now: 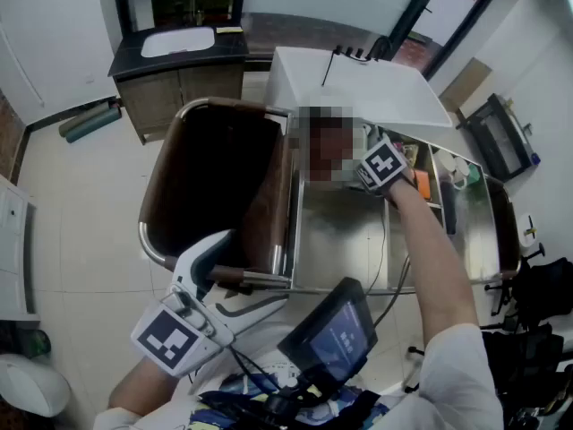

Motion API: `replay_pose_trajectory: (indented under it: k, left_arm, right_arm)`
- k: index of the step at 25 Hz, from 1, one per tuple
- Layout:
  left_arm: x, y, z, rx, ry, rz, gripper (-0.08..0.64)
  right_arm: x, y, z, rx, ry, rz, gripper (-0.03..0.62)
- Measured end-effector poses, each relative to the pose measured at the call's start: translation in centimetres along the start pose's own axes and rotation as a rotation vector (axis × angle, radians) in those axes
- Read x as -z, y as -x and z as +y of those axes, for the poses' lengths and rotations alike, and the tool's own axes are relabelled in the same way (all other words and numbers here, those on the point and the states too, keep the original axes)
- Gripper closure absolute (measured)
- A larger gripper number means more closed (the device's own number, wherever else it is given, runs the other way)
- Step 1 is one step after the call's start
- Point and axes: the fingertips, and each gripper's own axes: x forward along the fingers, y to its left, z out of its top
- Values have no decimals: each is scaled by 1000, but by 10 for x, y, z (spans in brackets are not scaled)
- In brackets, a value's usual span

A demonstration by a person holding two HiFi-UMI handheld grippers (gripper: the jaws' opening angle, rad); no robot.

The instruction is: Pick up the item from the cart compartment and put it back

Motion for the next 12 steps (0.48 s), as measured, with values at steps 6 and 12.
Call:
replay_pose_trajectory:
  k: [6,12]
  left_arm:
    - [-1,-5,-6,2,-7,10,86]
    - [-1,-12,-14,7,-15,16,86]
  right_arm:
    - [-4,15,-9,52,23,-53,557]
    - [-7,55,-12,46,-36,-162,565]
